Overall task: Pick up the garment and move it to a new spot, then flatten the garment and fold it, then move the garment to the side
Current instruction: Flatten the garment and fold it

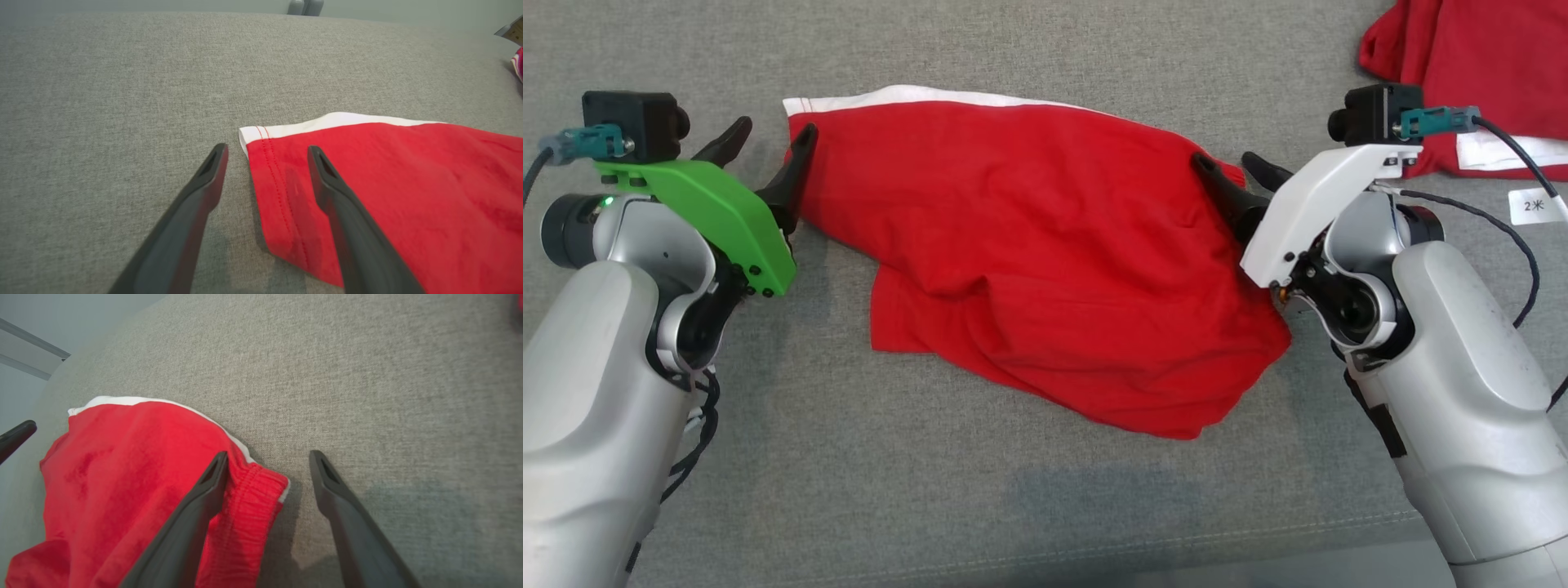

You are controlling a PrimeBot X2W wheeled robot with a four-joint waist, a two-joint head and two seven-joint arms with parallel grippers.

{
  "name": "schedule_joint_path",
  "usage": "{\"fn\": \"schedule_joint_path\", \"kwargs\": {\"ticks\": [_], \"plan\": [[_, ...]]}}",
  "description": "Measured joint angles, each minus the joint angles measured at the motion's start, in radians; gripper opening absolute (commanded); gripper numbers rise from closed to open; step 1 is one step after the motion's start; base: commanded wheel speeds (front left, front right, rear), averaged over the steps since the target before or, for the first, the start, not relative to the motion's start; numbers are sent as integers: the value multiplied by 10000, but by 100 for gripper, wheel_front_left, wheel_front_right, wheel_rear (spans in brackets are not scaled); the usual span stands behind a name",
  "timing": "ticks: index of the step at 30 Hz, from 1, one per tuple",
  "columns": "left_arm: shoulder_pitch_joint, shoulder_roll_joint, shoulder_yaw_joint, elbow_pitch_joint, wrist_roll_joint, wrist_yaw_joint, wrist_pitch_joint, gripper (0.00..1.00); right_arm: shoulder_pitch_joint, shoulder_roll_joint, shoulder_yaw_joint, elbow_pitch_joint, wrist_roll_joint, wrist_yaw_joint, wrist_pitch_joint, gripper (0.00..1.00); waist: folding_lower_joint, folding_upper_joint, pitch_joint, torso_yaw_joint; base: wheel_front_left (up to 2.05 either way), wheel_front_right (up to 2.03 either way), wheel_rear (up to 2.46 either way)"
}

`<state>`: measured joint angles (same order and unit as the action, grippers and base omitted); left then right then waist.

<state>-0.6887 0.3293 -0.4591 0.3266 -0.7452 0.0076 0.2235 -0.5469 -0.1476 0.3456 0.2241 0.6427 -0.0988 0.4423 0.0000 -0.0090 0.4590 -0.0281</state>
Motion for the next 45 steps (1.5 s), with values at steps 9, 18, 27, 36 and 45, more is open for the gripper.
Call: {"fn": "schedule_joint_path", "kwargs": {"ticks": [9,18,27,36,45], "plan": [[-712,-25,-10,909,-58,-255,236,100,-531,343,290,242,92,111,109,100,0,0,434,-242,0,0,0],[-1168,-35,21,1845,-90,-604,307,100,-786,548,608,529,345,405,226,43,0,0,555,-565,0,0,0],[-1458,-242,-71,2314,-176,-807,291,0,-796,564,731,625,364,556,245,0,0,0,535,-658,0,0,0],[-1533,-403,-263,2788,-174,-1057,-215,0,-816,583,535,834,316,711,-593,0,0,0,225,-626,0,0,0],[-2004,-629,-77,2773,-282,-1221,-1043,0,-1238,525,94,884,-98,884,-2098,0,0,0,-299,-552,0,0,0]]}}
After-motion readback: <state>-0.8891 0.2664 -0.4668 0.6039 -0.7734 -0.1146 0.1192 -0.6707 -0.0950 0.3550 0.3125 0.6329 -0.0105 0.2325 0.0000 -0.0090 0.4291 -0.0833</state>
